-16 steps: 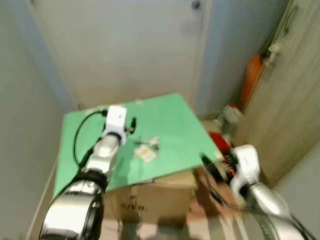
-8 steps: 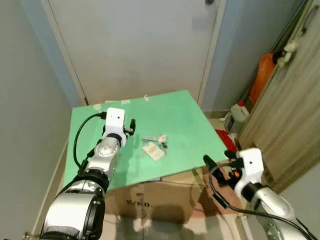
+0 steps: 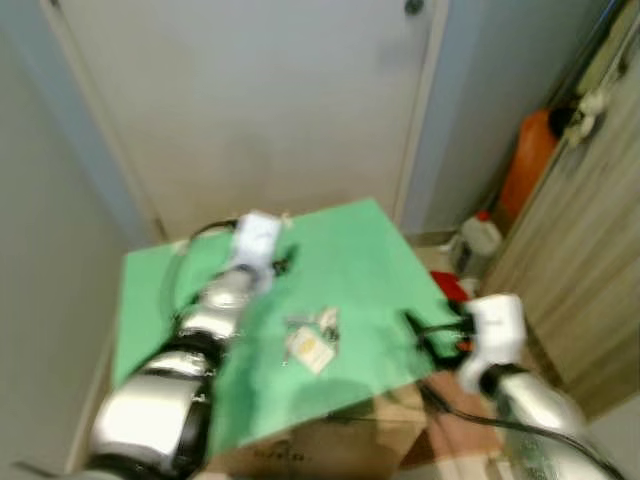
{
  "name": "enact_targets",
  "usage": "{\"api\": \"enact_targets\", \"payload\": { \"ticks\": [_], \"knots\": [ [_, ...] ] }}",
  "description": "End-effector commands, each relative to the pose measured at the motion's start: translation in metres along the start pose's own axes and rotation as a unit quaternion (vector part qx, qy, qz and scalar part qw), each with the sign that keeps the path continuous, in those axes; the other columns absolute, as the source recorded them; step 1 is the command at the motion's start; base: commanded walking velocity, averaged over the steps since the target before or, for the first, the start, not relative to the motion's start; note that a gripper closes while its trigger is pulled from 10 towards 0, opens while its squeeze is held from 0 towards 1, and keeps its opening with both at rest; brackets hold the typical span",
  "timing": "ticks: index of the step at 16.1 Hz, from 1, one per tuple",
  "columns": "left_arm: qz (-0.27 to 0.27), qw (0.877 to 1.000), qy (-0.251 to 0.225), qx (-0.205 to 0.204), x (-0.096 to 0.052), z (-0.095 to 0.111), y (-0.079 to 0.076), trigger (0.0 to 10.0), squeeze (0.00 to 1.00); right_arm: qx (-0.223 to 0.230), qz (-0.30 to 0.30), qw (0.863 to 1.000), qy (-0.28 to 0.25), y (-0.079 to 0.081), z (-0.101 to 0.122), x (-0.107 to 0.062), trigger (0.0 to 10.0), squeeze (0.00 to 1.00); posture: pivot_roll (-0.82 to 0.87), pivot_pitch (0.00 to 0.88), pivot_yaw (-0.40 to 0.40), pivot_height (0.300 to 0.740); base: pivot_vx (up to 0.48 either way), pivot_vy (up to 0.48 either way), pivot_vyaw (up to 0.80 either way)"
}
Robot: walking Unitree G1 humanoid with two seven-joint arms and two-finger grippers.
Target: Hang keys on a hook
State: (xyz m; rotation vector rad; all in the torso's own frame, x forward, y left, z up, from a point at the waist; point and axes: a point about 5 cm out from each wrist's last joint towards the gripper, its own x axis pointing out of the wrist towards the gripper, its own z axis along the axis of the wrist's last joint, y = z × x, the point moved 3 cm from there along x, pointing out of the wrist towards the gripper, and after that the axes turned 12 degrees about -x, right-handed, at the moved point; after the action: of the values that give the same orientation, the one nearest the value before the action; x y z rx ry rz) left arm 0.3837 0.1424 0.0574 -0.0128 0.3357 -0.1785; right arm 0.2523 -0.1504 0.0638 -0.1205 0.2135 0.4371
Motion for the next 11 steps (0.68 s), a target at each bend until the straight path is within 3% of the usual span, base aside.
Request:
{"api": "enact_targets", "payload": {
  "ticks": [1,3,8,11],
  "knots": [
    [-0.028,1.0,-0.002,0.008,0.005,0.006,-0.019,10.0,0.0,-0.008,-0.012,1.0,0.008,-0.008,-0.001,-0.005,10.0,0.0,-0.21,0.0,0.058,0.74,0.0,0.0,0.0],
    [-0.039,0.999,0.005,0.006,0.004,0.002,-0.023,10.0,0.0,-0.009,-0.012,1.0,0.009,-0.008,-0.001,-0.006,10.0,0.0,-0.22,0.008,0.056,0.74,0.0,0.0,0.0],
    [-0.057,0.997,0.041,-0.023,0.001,-0.02,-0.039,10.0,0.0,-0.016,-0.009,0.999,0.035,-0.008,-0.008,-0.028,10.0,0.0,-0.26,0.061,0.035,0.74,0.0,0.0,0.0],
    [-0.053,0.996,0.063,-0.043,-0.003,-0.035,-0.039,10.0,0.0,-0.016,-0.008,0.999,0.049,-0.006,-0.01,-0.042,10.0,0.0,-0.29,0.095,0.023,0.74,0.0,0.0,0.0]
  ]
}}
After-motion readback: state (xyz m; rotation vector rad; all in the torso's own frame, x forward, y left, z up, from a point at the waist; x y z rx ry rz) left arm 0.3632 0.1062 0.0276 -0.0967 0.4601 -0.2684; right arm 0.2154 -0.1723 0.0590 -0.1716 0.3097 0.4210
